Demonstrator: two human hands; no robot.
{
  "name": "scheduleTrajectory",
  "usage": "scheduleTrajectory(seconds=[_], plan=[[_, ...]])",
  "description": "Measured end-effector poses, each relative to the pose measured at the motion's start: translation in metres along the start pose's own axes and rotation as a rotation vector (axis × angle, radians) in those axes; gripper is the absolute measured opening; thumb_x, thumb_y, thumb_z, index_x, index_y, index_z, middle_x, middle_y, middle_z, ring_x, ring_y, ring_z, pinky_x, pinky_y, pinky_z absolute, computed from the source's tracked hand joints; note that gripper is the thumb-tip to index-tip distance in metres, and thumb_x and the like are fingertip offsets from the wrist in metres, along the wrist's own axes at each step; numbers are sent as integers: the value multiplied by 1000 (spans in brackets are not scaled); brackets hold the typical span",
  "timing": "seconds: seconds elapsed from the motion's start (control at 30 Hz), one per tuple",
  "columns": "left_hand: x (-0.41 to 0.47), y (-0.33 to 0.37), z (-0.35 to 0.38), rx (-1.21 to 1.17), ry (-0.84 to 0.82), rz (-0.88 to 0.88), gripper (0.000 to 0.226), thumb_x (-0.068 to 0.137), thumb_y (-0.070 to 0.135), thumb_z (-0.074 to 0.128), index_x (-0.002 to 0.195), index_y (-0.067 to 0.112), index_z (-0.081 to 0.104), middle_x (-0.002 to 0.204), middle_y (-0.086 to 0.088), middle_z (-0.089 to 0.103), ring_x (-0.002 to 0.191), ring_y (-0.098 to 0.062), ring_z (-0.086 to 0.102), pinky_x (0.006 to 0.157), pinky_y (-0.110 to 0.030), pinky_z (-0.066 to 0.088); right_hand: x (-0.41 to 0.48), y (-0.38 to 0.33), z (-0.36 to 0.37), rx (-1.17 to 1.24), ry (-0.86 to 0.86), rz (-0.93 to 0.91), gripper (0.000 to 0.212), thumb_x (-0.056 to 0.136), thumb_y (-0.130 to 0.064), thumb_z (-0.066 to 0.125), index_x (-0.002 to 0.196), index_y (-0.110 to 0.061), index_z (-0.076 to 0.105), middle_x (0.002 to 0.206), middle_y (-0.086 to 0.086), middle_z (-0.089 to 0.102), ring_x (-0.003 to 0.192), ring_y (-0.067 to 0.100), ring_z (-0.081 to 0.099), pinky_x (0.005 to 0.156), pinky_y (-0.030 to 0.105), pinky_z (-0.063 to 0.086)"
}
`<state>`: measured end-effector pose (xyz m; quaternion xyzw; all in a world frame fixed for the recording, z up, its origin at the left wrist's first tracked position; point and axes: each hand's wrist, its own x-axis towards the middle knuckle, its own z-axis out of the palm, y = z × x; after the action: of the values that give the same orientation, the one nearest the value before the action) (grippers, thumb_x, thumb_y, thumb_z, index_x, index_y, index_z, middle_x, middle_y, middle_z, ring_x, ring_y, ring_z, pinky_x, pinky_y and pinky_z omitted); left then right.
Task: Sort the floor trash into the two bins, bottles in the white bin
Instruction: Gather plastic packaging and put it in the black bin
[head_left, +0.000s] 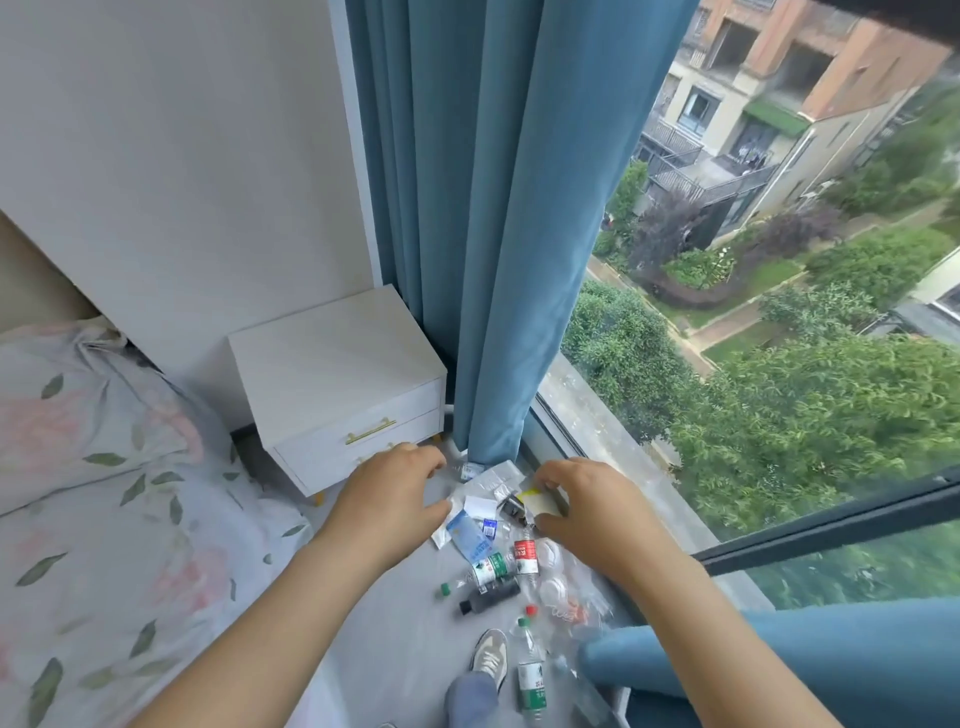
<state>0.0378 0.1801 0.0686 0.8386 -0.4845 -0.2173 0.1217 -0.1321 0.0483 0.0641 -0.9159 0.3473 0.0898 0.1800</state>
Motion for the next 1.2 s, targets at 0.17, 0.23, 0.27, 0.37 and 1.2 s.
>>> scheduleTrajectory(seconds=[0.17, 0.23, 0.27, 0.37, 1.2], plan=[[60, -1, 19, -4, -12, -40, 37, 88, 34, 57, 124, 24, 53, 120, 7, 56, 110, -14, 53, 89, -25, 41, 63, 32, 6, 14, -56, -23, 41, 79, -26, 64, 120, -27, 58, 111, -7, 61, 102, 15, 57, 76, 25, 41], [86, -5, 34, -4, -27, -61, 37, 89, 34, 56, 124, 24, 53, 119, 6, 56, 110, -14, 54, 89, -27, 43, 90, 46, 16, 6, -77, -37, 42, 79, -24, 63, 121, -25, 58, 112, -5, 61, 103, 17, 57, 76, 26, 42], [100, -9, 44, -1, -40, -67, 36, 88, 34, 56, 123, 24, 53, 119, 6, 56, 109, -15, 54, 89, -28, 44, 103, 54, 24, 3, -85, -40, 42, 80, -24, 63, 121, -24, 58, 112, -4, 61, 103, 18, 57, 76, 26, 42], [141, -26, 79, 26, -102, -83, 34, 88, 34, 57, 120, 22, 54, 118, 4, 56, 108, -17, 55, 89, -30, 45, 142, 75, 54, 6, -110, -30, 41, 82, -24, 62, 123, -25, 57, 115, -5, 61, 105, 18, 58, 78, 25, 42], [420, -297, 586, 143, -291, 100, 34, 85, 35, 59, 115, 19, 56, 118, 0, 59, 108, -21, 55, 87, -28, 43, 423, 241, 563, -179, -156, -13, 45, 83, -24, 60, 127, -22, 55, 122, 1, 60, 109, 24, 59, 87, 32, 50]])
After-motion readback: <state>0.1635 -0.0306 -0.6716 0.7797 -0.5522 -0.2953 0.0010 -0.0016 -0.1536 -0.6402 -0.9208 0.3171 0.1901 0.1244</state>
